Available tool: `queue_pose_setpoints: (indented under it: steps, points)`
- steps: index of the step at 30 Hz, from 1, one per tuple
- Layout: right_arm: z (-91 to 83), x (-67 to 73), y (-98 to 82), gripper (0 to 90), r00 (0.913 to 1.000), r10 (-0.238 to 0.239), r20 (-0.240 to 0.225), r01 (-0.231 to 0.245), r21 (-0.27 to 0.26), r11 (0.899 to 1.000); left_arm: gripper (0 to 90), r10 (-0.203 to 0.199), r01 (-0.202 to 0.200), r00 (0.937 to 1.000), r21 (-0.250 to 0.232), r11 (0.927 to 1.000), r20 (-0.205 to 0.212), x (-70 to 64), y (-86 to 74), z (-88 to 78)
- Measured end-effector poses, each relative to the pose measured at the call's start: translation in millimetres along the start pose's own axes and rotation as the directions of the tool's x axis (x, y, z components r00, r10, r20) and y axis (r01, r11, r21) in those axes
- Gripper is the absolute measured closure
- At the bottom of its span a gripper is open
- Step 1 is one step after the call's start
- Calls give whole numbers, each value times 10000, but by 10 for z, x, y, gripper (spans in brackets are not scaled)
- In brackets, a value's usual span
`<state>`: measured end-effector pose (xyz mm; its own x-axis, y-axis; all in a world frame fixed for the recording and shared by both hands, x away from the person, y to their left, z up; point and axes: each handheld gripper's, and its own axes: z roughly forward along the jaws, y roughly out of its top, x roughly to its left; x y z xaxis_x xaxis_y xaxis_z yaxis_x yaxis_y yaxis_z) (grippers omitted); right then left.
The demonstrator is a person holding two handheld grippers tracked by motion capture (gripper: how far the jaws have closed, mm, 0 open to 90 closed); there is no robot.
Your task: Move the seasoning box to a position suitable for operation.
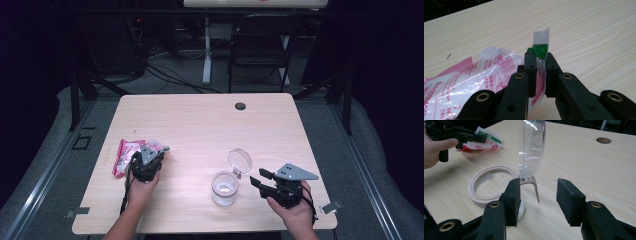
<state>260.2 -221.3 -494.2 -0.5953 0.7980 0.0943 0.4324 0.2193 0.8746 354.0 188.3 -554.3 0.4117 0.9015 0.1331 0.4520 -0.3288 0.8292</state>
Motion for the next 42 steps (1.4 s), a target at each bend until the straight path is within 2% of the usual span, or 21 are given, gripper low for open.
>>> queue_pose_setpoints:
  steps: [2,5,12,17,18,30,34,42]
  points:
    - [0,-1,-2,544,10000,3,-2,-3,-20,10000,852,184,-184,9998,-9,9998,-59,-5,0,-3]
    - [-1,2,-2,544,10000,-4,-2,4,-20,10000,858,243,-244,9996,-66,9997,-134,-10,-1,-7]
    - [-4,-1,1,544,10000,15,7,-15,-26,10000,882,11,-12,10000,-178,9998,-57,34,15,-52]
    - [0,2,-4,544,10000,-1,12,1,-16,10000,887,60,-62,9999,-196,9998,-121,76,53,-112]
    - [2,5,-4,544,10000,-15,2,15,-25,10000,888,-52,48,9999,-285,9996,-133,104,66,-149]
    - [8,19,-13,544,10000,5,-26,-5,-3,10000,890,-204,182,9992,-605,9980,-356,299,132,-431]
    - [16,21,-13,544,10000,12,-52,-12,-10,10000,891,-513,480,9979,-811,9956,-391,417,156,-547]
    - [13,16,-18,544,10000,48,-20,-48,-69,10000,895,-747,681,9955,-1076,9919,-586,608,224,-703]
